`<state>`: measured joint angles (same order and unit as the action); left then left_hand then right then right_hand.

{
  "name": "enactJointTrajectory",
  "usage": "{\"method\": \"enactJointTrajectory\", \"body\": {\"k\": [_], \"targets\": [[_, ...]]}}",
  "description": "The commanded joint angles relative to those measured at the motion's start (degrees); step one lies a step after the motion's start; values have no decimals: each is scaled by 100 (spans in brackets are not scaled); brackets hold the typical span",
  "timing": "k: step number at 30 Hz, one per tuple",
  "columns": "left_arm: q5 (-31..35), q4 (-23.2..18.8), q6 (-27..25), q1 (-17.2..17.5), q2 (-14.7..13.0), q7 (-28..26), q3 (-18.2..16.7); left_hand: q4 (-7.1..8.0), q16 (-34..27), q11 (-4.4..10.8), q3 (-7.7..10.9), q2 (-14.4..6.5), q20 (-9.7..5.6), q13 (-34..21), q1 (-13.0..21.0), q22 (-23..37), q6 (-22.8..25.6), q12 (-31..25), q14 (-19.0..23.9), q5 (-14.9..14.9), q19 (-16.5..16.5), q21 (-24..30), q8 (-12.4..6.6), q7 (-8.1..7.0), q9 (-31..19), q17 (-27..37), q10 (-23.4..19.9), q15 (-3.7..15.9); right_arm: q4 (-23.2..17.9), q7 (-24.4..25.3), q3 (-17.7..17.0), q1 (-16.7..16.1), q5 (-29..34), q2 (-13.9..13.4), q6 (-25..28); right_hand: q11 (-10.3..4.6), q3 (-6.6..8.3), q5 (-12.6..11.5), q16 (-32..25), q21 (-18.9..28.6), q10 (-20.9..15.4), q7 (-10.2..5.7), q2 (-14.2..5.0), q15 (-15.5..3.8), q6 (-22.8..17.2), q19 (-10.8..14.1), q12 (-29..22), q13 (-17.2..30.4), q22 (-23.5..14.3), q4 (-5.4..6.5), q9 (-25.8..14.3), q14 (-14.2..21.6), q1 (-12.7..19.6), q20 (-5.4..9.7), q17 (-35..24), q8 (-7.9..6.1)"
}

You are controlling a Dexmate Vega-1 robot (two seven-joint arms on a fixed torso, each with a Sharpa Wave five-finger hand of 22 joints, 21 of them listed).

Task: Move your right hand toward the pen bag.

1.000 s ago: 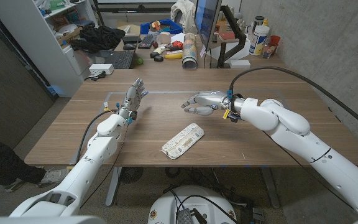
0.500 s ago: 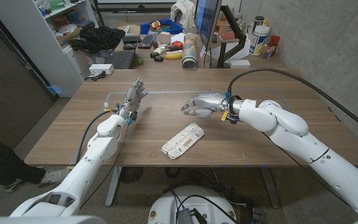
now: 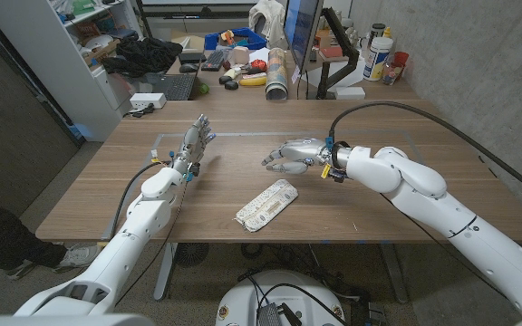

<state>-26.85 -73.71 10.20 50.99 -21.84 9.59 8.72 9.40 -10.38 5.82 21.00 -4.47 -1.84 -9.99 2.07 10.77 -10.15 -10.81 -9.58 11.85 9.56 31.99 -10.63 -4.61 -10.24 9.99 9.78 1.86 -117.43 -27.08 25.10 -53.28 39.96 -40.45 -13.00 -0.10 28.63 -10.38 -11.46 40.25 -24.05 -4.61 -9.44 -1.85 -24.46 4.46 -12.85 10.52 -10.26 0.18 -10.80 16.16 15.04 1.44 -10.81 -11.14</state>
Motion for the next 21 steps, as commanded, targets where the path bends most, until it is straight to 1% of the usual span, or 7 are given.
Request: {"method": "enactJointTrajectory", "body": {"k": [1,8,14,15,21], "targets": [[16,-71,-28,39,-18,-27,-4,7,-30,-16,-20,-263,-176,-28,25,32,-48,-35,-180,35,597,-11,-27,-36,-25,18,85,183,35,-54,56,9,-28,9,-35,-21,24,-26,-14,-12,-30,3,-132,-25,-22,54,5,15,-22,24,-11,18,96,16,-9,9],[24,-135,-49,84,-31,-60,-12,7,-30,-20,-21,-264,-174,-28,25,32,-47,-32,-181,35,596,-14,-27,-46,-25,18,90,179,55,-65,87,13,-14,4,-71,5,27,-26,-18,-17,-41,2,-131,-27,-25,57,4,15,-23,38,-11,21,107,15,-11,9],[24,-187,-64,117,-35,-82,-17,7,-29,-15,-23,-265,-172,-28,26,32,-47,-32,-185,35,595,-16,-27,-47,-25,18,91,176,67,-70,105,17,14,-2,-93,-13,30,-26,-16,-22,-36,-3,-129,-32,-22,57,9,15,-23,44,-12,13,118,12,-11,11],[25,-195,-67,121,-36,-87,-17,7,-29,-15,-23,-265,-172,-28,26,32,-47,-32,-183,35,598,-18,-27,-48,-25,18,90,174,70,-81,110,21,12,-1,-95,11,30,-25,-18,-22,-36,0,-127,-31,-23,59,10,15,-23,45,-12,15,121,13,-11,11],[32,-225,-83,137,-39,-108,-18,8,-30,-15,-24,-266,-172,-28,26,32,-46,-34,-182,35,594,-19,-27,-51,-25,18,88,173,87,-93,130,26,34,0,-105,-20,31,-25,-19,-27,-38,0,-128,-25,-24,61,11,15,-24,57,-12,13,128,15,-13,11]]}}
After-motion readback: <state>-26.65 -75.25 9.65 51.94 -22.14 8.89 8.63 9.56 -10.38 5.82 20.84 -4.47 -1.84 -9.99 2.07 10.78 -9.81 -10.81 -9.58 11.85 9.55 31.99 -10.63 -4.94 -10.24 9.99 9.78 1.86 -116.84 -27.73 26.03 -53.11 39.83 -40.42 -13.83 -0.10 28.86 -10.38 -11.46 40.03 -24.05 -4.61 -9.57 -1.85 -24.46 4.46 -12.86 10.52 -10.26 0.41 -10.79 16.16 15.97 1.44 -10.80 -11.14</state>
